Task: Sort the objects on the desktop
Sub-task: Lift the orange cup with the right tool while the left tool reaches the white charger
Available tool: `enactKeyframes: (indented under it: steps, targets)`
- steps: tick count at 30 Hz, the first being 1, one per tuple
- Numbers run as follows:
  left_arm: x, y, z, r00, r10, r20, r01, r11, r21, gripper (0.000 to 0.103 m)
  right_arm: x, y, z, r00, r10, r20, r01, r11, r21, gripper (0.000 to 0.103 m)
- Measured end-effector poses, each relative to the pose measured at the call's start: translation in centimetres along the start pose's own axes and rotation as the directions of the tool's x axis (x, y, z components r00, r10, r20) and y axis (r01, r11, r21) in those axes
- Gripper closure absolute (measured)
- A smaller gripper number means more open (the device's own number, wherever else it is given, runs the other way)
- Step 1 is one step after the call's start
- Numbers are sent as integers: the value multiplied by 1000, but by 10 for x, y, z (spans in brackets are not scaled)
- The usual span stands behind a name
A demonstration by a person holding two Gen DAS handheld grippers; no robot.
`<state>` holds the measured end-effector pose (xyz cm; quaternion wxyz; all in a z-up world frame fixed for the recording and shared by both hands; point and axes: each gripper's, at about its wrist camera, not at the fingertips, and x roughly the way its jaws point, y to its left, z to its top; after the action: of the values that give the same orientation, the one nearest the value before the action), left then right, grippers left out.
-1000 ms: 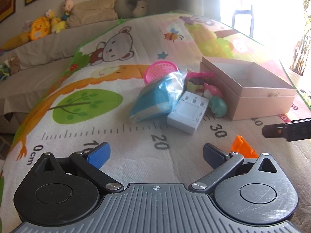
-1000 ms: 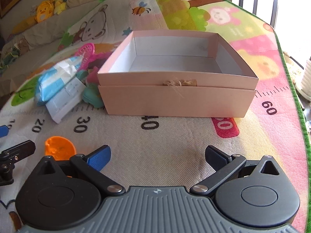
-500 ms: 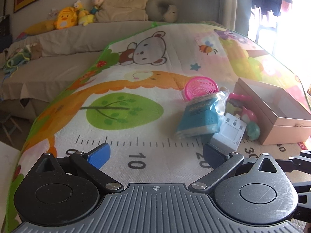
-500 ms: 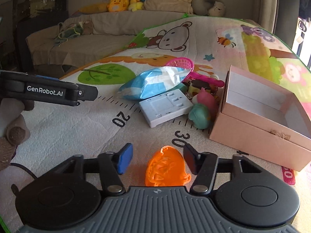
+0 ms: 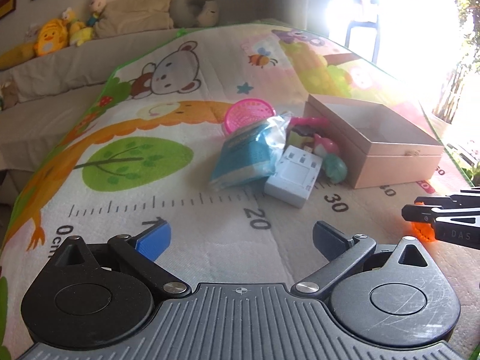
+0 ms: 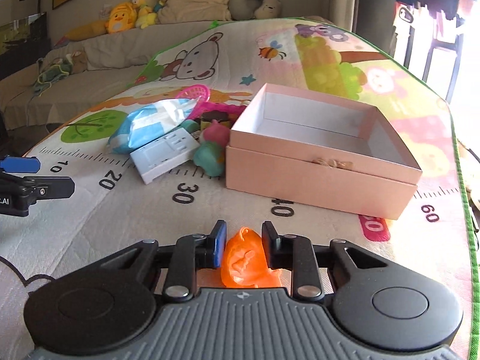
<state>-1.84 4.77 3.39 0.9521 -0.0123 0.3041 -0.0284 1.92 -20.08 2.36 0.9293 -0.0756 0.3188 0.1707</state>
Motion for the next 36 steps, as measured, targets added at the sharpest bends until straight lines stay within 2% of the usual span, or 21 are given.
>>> enactKeyframes:
  steps: [3,7,8,12,16,20,23,25,27,29,32,34,36]
  targets:
    - [17,-18,12,999,-37,-3,37,998,51,1,-1,-6,-5,1000,10,8,-10,999,34,78]
    - [55,-44,26,997,-57,-45,63,989,134,20,-5,-9,-8,1000,16,25,-17,999,50,77]
    - [64,-48,29,997,-49,-54,57,988,144,21,-6,-10,-9,1000,17,27,-18,999,51,74]
    - [93,-53,39,996,-28,-88,40,990,135,23,-12,-13,-12,999,10,40,-13,998,55,61]
    - [102,-45,41,991,-27,-131,39,996,85,40,-14,-16,-15,999,8,43,-10,999,48,52]
    - [90,-35,34,991,-26,-132,34,997,65,47,-11,-17,-16,1000,19,22,-20,998,57,49]
    - [68,-27,24,991,-31,-132,40,996,74,47,-9,-14,-16,999,48,-4,-48,997,54,50]
    - [51,-19,15,989,-54,-138,65,995,77,48,-7,-10,-16,997,75,-20,-74,996,45,58]
    - [33,-10,7,984,-96,-150,107,992,67,48,-8,-2,-15,993,116,-25,-115,993,31,59]
    - [17,-6,-1,984,-101,-148,114,990,88,48,-10,9,-15,986,165,-29,-165,986,4,59]
    - [4,-4,-9,990,-46,-133,65,988,140,43,-14,30,-15,976,216,-25,-217,974,-65,59]
    - [3,-5,-10,994,35,-108,-15,983,182,34,-16,37,-16,978,208,-15,-208,973,-98,59]
    - [6,-3,-7,990,127,-65,-111,972,208,32,-16,37,-15,982,187,-11,-187,977,-102,53]
